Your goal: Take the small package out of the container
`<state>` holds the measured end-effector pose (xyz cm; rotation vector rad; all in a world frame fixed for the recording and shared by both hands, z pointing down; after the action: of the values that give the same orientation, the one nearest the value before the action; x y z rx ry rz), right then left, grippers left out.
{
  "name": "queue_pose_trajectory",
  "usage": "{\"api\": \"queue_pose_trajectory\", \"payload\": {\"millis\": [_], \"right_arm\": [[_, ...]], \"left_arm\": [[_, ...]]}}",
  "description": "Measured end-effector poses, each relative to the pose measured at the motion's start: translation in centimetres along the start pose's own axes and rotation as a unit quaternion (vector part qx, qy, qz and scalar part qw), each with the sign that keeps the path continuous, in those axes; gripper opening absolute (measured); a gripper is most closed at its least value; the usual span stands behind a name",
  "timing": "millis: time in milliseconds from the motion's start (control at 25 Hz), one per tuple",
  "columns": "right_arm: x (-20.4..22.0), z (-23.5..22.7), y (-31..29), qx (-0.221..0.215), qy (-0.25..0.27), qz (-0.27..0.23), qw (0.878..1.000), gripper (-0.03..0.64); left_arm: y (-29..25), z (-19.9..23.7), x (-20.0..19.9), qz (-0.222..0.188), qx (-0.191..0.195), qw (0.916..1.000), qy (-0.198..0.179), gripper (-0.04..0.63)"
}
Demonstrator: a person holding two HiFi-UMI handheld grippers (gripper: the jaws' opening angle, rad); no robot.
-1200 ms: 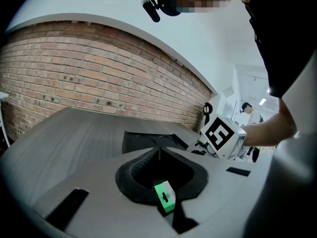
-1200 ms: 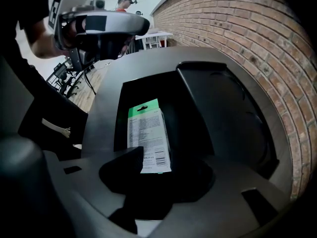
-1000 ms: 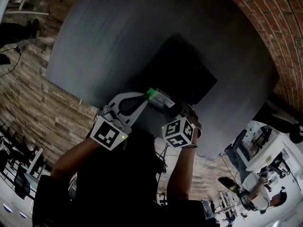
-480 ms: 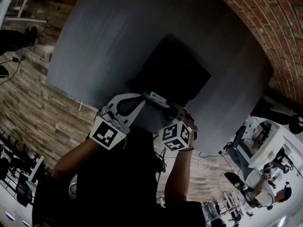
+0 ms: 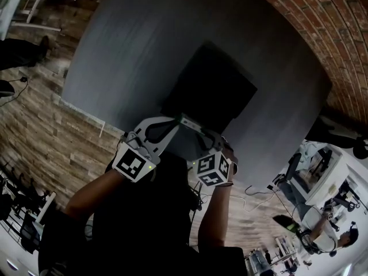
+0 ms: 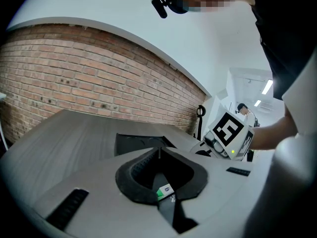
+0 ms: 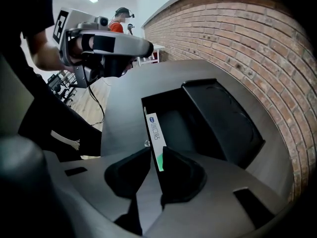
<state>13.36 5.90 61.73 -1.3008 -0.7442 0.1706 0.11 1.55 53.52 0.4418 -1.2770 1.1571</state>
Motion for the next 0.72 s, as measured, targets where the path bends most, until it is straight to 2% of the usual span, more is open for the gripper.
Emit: {"api": "queue_pose_trajectory", "payload": {"millis": [360, 520, 720], "right_arm": [[0.4, 0.7, 0.3, 0.038, -0.023, -0.019, 0.999, 0.084], [0.7, 0.7, 0.3, 0.057, -0.037, -0.031, 0.997, 0.086], [0.4, 0.6, 1.4, 0.087, -0.069, -0.065, 0.992, 0.084]], "left_arm": [[0.8, -0.9, -0.3, -0.006, 0.006, 0.9998, -0.016, 0.04], [1.0, -1.1, -0.4, -0.004, 0.008, 0.9999, -0.011, 0.04], [1.4, -1.5, -0.5, -0.012, 0.018, 0.9997, -0.011, 0.04]]}}
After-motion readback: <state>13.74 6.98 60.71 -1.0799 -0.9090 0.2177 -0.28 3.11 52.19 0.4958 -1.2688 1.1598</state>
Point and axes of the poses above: the fingertips, and each gripper's own axes: y backward along the fingers, z to its left, x out of its underside, the point moved 5 cm from there along y, backward along the fingers, and after that the axes turned 7 degrees about x, right-handed, at the moved point
